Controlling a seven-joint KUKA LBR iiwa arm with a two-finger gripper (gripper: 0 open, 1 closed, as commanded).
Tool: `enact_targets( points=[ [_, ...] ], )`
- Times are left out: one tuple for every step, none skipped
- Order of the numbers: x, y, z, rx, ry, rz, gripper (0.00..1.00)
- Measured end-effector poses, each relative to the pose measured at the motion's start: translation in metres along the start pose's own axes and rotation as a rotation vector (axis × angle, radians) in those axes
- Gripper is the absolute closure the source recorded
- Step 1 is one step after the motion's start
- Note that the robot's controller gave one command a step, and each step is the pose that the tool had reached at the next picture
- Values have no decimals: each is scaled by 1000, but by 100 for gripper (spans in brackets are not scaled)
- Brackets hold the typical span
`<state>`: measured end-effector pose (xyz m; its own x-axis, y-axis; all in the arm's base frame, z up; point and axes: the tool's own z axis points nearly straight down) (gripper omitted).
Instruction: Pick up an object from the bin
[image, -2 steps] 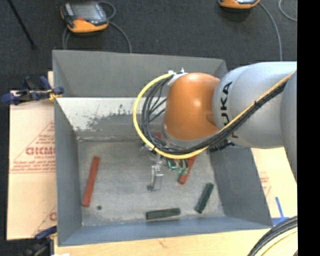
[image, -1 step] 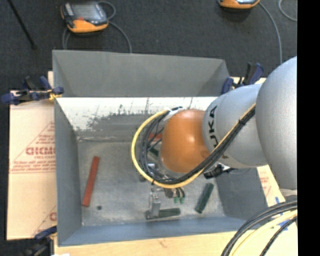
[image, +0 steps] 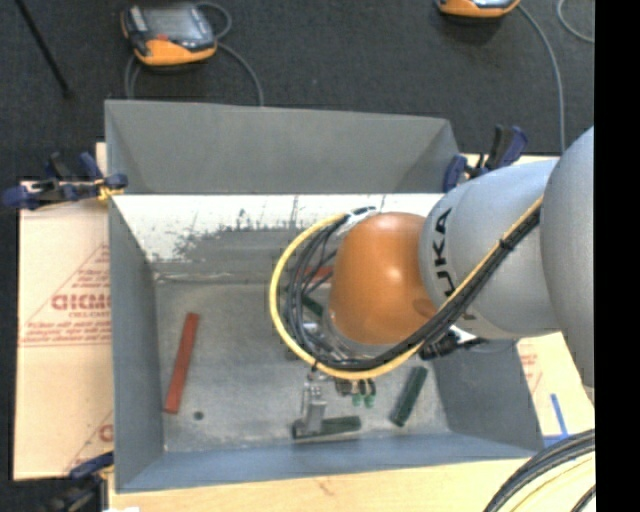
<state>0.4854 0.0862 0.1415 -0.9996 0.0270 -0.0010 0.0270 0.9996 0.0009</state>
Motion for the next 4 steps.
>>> enact_targets(
  points=[
    [0,-30,2,0,-2,-142,0],
    [5,-43,69,2,-6,-520,100],
    [5,-43,69,2,-6,-519,100],
    [3,-34,27,0,8,-524,100]
  ],
)
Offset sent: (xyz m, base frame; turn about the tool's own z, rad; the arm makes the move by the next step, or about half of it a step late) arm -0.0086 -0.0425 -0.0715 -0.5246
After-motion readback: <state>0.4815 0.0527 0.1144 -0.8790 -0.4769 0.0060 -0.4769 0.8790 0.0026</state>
